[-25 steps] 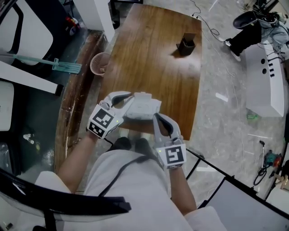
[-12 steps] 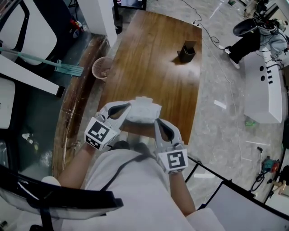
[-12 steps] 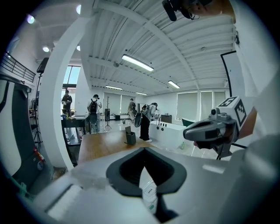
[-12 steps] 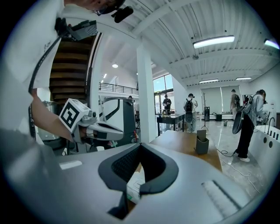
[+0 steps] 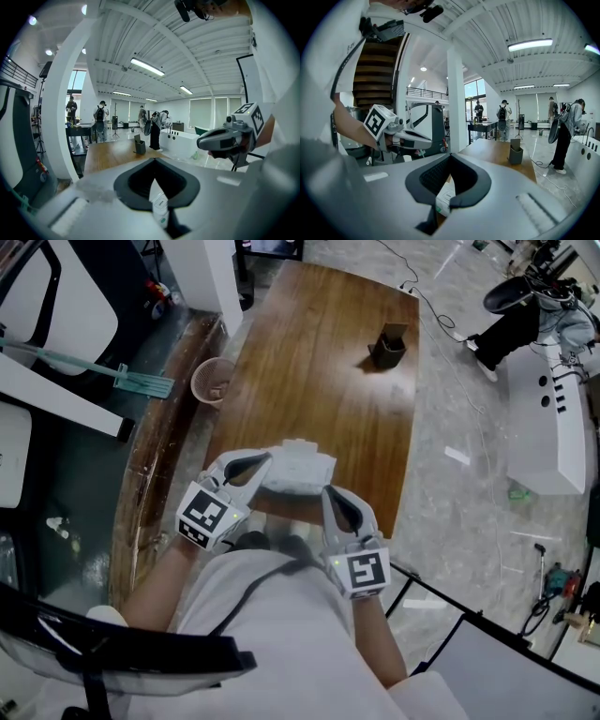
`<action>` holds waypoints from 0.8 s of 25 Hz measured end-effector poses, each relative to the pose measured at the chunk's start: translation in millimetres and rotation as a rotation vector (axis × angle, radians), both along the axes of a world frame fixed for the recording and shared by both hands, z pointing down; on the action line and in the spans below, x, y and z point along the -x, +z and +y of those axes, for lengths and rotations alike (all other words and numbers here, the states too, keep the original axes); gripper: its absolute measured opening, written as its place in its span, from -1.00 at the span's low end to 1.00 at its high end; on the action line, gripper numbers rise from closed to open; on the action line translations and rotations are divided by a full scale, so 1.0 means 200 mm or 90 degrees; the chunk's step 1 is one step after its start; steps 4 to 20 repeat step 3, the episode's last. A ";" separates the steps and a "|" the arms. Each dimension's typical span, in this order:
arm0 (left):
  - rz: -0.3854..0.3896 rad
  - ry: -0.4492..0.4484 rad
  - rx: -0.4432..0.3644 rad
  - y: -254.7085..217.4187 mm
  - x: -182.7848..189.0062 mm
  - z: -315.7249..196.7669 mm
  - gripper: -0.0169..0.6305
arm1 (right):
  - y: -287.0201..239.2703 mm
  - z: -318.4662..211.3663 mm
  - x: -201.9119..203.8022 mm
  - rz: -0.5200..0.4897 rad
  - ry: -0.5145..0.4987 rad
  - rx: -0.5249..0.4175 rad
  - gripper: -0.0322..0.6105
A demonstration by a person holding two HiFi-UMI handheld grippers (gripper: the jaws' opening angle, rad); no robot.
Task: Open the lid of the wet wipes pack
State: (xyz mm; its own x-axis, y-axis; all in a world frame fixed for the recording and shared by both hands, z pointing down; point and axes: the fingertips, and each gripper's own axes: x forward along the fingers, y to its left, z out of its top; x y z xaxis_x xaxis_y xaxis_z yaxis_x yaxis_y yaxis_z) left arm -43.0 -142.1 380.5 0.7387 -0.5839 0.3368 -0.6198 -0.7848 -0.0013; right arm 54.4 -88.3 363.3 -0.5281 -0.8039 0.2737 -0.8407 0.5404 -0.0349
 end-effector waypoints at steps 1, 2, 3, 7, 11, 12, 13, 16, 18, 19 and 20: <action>0.000 0.000 0.000 0.00 0.00 0.00 -0.93 | 0.00 0.00 0.00 0.001 0.000 -0.001 -0.88; 0.000 0.000 0.001 0.00 0.00 0.00 -0.93 | 0.00 0.00 0.00 0.002 0.000 -0.001 -0.88; -0.001 0.001 0.001 0.00 0.00 0.00 -0.93 | 0.01 0.00 -0.01 0.004 0.000 -0.002 -0.88; -0.001 0.001 0.001 0.00 0.00 0.00 -0.93 | 0.01 0.00 -0.01 0.004 0.000 -0.002 -0.88; -0.001 0.001 0.001 0.00 0.00 0.00 -0.93 | 0.01 0.00 -0.01 0.004 0.000 -0.002 -0.88; -0.001 0.001 0.001 0.00 0.00 0.00 -0.93 | 0.01 0.00 -0.01 0.004 0.000 -0.002 -0.88; -0.001 0.001 0.001 0.00 0.00 0.00 -0.93 | 0.01 0.00 -0.01 0.004 0.000 -0.002 -0.88; -0.001 0.001 0.001 0.00 0.00 0.00 -0.93 | 0.01 0.00 -0.01 0.004 0.000 -0.002 -0.88; -0.001 0.001 0.001 0.00 0.00 0.00 -0.93 | 0.01 0.00 -0.01 0.004 0.000 -0.002 -0.88; -0.001 0.001 0.001 0.00 0.00 0.00 -0.93 | 0.01 0.00 -0.01 0.004 0.000 -0.002 -0.88; -0.001 0.001 0.001 0.00 0.00 0.00 -0.93 | 0.01 0.00 -0.01 0.004 0.000 -0.002 -0.88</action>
